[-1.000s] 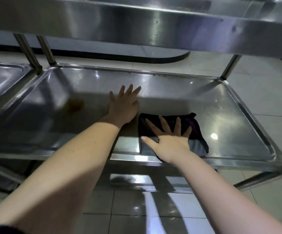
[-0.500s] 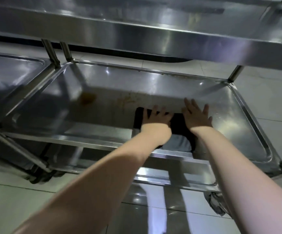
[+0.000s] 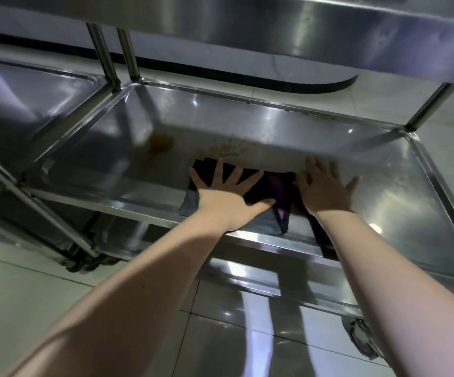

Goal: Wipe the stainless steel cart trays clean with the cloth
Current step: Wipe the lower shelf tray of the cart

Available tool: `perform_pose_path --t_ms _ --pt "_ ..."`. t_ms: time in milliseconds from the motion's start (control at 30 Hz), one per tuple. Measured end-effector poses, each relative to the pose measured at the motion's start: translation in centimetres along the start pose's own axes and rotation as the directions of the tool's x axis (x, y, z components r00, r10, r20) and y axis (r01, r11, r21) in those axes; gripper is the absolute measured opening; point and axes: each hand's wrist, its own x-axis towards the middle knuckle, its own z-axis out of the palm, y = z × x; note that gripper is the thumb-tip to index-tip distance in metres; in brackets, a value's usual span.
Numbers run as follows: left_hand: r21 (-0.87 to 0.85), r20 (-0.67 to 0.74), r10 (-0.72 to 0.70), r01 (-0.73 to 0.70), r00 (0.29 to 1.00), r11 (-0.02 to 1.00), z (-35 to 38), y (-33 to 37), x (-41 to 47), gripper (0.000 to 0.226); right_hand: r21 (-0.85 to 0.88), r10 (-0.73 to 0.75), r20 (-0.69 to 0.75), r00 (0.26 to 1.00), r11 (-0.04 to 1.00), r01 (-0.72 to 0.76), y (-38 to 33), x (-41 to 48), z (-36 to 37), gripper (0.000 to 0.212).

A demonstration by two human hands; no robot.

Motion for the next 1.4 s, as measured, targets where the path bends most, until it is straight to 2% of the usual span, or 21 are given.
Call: perform_pose_path --t_ms 67,100,167,267,500,600,733,833,1000,1133,1300,1400 --pt "0.01 -0.001 -0.011 0.011 1.0 1.0 -0.1 -1.1 -0.2 0.088 -0.027 -0.161 -0.013 0.987 0.987 0.16 -2.5 1.6 0.4 0.055" --pt "0.012 -0.001 -0.013 0.013 1.0 1.0 -0.1 -1.5 -0.2 0.089 -0.006 -0.181 0.01 0.983 0.983 0.181 -3.3 2.4 0.4 0.055" --pt "-0.001 -0.006 -0.009 0.009 1.0 1.0 0.1 -2.1 -0.2 0.09 0.049 -0.159 0.052 0.986 0.986 0.157 -3.7 4.1 0.7 0.054" --pt "-0.025 -0.018 -0.008 0.008 1.0 1.0 0.6 -2.3 0.7 0.091 -0.013 -0.141 0.096 0.985 0.99 0.143 -2.8 5.3 1.2 0.054" --pt "0.017 -0.068 -0.035 0.036 0.997 0.999 -0.2 -3.4 8.2 0.089 -0.023 -0.104 0.077 0.992 0.994 0.106 -2.4 5.4 2.2 0.051" --pt "-0.027 -0.052 -0.053 0.051 0.997 0.998 -1.4 -3.6 12.4 0.089 -0.055 -0.098 0.069 0.993 0.993 0.102 -2.5 5.4 2.6 0.053" --pt "0.026 -0.038 -0.017 0.018 0.999 0.999 -2.3 -3.4 15.1 0.086 -0.076 -0.103 0.059 0.993 0.991 0.108 -2.6 5.6 2.7 0.054" --pt "0.037 -0.008 -0.004 0.005 1.0 0.999 -2.3 -3.6 13.5 0.085 -0.069 -0.101 0.081 0.992 0.992 0.107 -2.6 5.7 2.4 0.054" --pt "0.067 0.027 0.043 -0.045 0.999 0.997 -0.6 -4.8 5.5 0.09 -0.033 -0.107 0.072 0.992 0.993 0.11 -2.7 5.4 1.9 0.053" --pt "0.0 0.022 0.025 -0.025 0.999 1.0 0.9 -5.8 1.4 0.097 -0.059 -0.108 0.088 0.99 0.992 0.114 -2.9 5.5 2.3 0.053" --pt "0.044 -0.02 0.019 -0.018 1.0 0.999 -0.3 -4.6 8.1 0.103 -0.108 -0.11 0.065 0.992 0.987 0.116 -2.8 5.4 2.8 0.054" --pt "0.027 -0.053 0.02 -0.019 0.998 0.999 -1.4 -3.7 13.6 0.097 -0.132 -0.114 0.038 0.993 0.984 0.118 -2.8 5.4 3.0 0.054"
